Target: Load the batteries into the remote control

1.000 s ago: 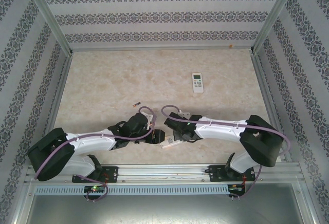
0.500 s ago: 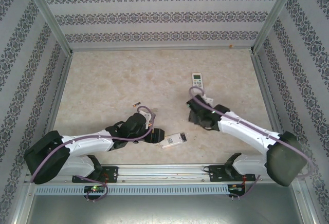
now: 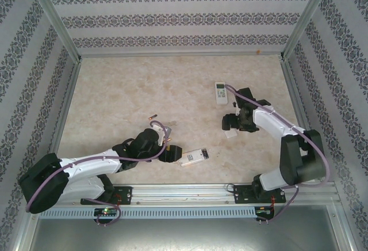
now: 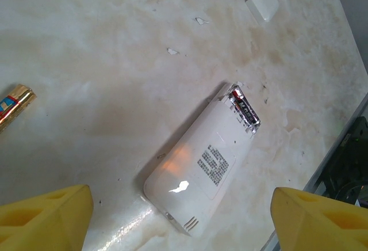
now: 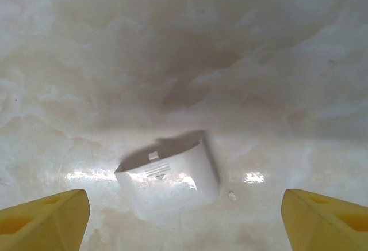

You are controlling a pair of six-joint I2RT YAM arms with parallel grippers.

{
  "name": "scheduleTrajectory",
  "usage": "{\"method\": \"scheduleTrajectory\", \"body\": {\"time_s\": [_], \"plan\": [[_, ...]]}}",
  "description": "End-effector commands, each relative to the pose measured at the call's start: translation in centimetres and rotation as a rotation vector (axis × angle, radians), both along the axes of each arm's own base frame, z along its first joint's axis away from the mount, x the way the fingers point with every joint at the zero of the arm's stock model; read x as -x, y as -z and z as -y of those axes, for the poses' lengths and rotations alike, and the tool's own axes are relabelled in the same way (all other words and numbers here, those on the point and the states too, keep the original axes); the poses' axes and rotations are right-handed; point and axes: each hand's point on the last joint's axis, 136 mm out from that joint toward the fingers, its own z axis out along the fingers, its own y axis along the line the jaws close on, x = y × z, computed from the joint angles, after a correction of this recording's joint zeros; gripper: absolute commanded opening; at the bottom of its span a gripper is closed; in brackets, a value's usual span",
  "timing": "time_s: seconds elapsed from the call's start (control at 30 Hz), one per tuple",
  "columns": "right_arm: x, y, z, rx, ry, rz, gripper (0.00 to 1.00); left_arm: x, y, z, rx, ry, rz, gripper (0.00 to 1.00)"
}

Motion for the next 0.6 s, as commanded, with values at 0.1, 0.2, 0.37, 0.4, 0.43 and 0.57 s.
{"method": "scheduleTrajectory", "body": {"time_s": [0.1,0.2,0.37,0.4,0.43,0.57], "plan": [[0.8,2.2,-0.2,0.103,-0.131,-0.129,0.86,0.3,-0.2,0.0,0.007,0.014,0.031,0.83],[1.1,3.2,-0.6,0.087,-0.128,-0.138,0.85,0.3,-0.2,-0.1,0.017,0.005,0.029,0.83],[1.1,3.9,-0.9,0.104,-0.162,-0.181,0.73,0.3,-0.1,-0.1,0.013,0.007,0.030,0.83],[1.0,4.0,-1.1,0.108,-0.179,-0.189,0.70,0.2,-0.1,-0.1,0.010,0.009,0.032,0.83],[1.1,4.2,-1.2,0.116,-0.196,-0.195,0.69,0.2,-0.2,0.0,0.009,0.010,0.033,0.84],[0.6,4.0,-1.8,0.153,-0.286,-0.182,0.65,0.1,-0.2,-0.2,0.007,0.002,0.034,0.84]]}}
